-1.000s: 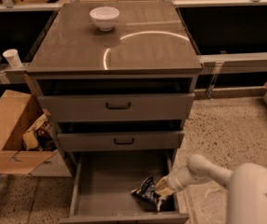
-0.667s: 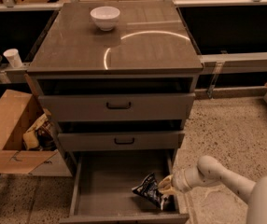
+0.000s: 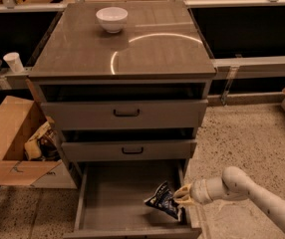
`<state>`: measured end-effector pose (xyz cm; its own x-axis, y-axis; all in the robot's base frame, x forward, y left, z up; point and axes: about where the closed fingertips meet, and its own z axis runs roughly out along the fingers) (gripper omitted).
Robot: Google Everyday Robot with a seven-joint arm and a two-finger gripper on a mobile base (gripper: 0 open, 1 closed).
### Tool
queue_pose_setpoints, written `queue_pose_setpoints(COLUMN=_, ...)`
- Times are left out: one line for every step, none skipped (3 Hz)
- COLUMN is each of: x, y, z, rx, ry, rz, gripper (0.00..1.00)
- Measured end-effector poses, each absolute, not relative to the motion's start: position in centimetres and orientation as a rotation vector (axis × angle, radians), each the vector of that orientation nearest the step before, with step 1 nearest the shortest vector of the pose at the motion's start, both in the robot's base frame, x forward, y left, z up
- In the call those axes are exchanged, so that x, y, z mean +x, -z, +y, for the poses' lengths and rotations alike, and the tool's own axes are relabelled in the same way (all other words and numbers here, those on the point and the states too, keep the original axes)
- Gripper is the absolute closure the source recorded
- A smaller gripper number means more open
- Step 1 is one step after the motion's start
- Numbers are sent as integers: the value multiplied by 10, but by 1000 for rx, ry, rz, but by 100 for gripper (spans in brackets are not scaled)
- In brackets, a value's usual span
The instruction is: Pick blue chip bag from bottom drawer and place on counter
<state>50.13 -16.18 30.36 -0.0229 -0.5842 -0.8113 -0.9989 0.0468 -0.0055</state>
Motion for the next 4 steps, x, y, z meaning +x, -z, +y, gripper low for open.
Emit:
queue_pose_setpoints(x=508, y=-333, z=-158, rx=-1600, ry=-832, rz=1559, gripper=100)
queue_pose_setpoints(x=509, y=-404, z=-156, rx=-1603, ry=-792, rz=1350, gripper=100)
queue_pose_setpoints(x=505, y=-508, z=-163, rx=-1602, ry=-696, rz=1110, gripper=100)
queue_pose_setpoints(x=501, y=-568, z=-166, rx=-1612, ry=-634, rz=987, gripper=100)
